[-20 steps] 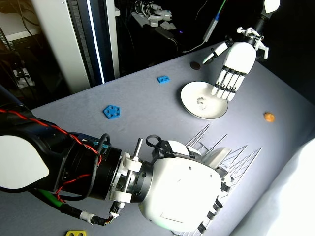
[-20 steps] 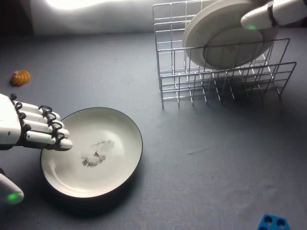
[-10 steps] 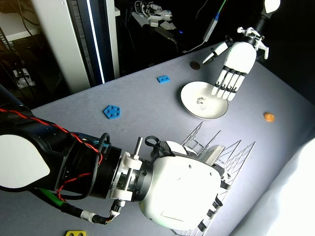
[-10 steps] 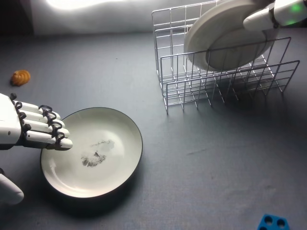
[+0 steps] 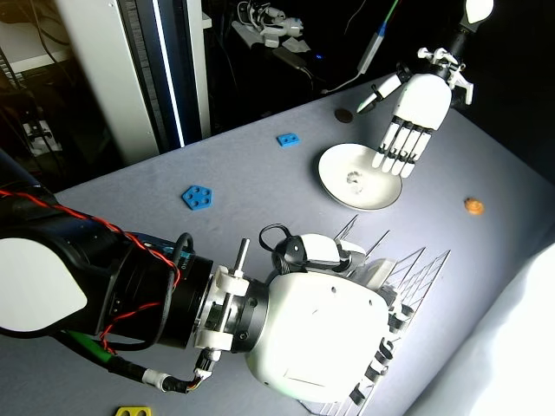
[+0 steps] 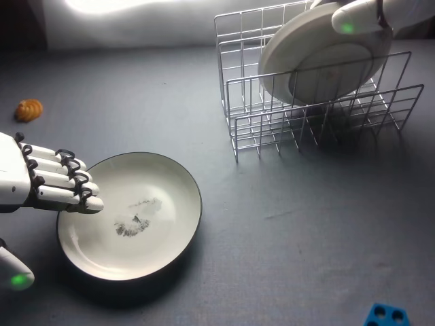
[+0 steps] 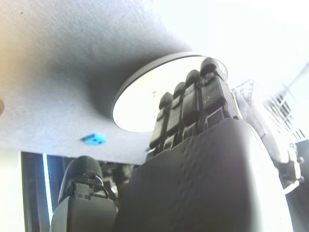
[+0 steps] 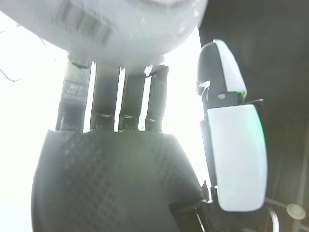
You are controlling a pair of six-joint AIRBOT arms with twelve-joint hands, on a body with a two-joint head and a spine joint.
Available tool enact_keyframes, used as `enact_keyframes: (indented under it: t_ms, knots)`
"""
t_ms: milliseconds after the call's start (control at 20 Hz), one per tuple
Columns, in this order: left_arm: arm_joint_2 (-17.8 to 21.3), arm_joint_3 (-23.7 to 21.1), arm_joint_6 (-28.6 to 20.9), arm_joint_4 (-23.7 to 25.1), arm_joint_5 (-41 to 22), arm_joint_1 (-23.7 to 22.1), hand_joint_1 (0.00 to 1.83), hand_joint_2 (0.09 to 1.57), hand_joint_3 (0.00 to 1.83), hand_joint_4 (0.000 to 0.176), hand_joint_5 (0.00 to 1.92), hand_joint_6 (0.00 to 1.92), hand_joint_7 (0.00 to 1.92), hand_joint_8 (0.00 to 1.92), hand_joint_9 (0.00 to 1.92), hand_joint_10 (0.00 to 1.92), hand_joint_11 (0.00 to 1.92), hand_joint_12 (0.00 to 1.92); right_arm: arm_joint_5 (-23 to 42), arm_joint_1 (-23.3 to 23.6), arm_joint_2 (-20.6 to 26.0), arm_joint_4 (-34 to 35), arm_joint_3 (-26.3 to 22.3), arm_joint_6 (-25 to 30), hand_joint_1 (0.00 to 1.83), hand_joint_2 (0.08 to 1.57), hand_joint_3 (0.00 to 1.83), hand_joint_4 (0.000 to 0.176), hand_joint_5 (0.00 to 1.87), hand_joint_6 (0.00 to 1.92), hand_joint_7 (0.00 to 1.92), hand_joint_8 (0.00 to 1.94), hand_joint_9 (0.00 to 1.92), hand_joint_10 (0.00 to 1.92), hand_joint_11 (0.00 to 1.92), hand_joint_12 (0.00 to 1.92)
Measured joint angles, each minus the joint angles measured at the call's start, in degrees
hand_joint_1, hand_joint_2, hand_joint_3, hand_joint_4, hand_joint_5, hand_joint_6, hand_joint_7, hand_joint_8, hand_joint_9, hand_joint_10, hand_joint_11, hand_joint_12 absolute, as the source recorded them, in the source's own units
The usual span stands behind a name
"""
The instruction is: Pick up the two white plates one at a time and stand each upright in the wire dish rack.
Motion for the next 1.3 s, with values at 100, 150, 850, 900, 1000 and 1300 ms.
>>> enact_keyframes:
  t_ms: [100, 150, 850, 900, 1000, 1300]
  knots:
    - [0.0, 0.0, 0.0, 0.0, -0.02, 0.0, 0.0, 1.09, 0.0, 0.0, 0.0, 0.0, 0.01, 0.0, 0.0, 0.0, 0.0, 0.0, 0.0, 0.0, 0.07, -0.2, 0.0, 0.0, 0.73, 1.09, 0.0, 0.0, 0.7, 0.0, 0.79, 0.0, 0.75, 0.0, 0.34, 0.92]
    - [0.0, 0.0, 0.0, 0.0, 0.0, 0.0, 0.0, 1.09, 0.0, 0.0, 0.04, 0.01, 0.04, 0.01, 0.02, 0.01, 0.0, 0.0, -0.02, 0.0, 0.07, -0.26, 0.0, 0.0, 0.73, 1.07, 0.0, 0.0, 0.66, 0.0, 0.75, 0.0, 0.72, 0.0, 0.31, 0.92]
    - [0.0, 0.0, -0.02, 1.03, 0.96, 0.48, 0.0, 1.09, 0.0, 0.0, 0.0, 0.0, 0.01, 0.0, 0.0, 0.0, 0.0, 0.0, -0.85, 4.07, 1.73, -1.11, -2.1, -1.27, 0.6, 1.06, 0.0, 0.0, 0.33, 0.0, 0.4, 0.0, 0.39, 0.0, 0.0, 1.01]
    - [-0.13, 0.0, 0.0, 1.01, 0.98, 0.5, 0.0, 1.09, 0.0, 0.0, 0.02, 0.01, 0.02, 0.01, 0.0, 0.0, 0.0, 0.0, -0.72, 4.61, 2.05, -1.09, -2.71, -1.27, 0.6, 1.07, 0.0, 0.0, 0.28, 0.0, 0.35, 0.0, 0.35, 0.0, 0.0, 0.94]
    - [-0.37, 0.0, -0.02, 1.01, 0.98, 0.63, 0.0, 1.09, 0.0, 0.0, 0.02, 0.01, 0.02, 0.0, 0.0, 0.0, 0.0, 0.0, -0.81, 5.84, 2.84, -1.16, -3.96, -1.4, 0.6, 1.05, 0.0, 0.0, 0.23, 0.0, 0.3, 0.0, 0.29, 0.0, 0.0, 0.85]
    - [-0.37, 0.0, 0.02, 0.42, 1.22, 1.92, 0.0, 1.09, 0.0, 0.0, 0.03, 0.01, 0.02, 0.01, 0.0, 0.0, 0.0, 0.0, -0.57, 8.96, 5.16, -1.09, -12.07, -19.26, 0.64, 0.99, 0.0, 0.0, 0.15, 0.0, 0.19, 0.0, 0.18, 0.0, 0.0, 0.54]
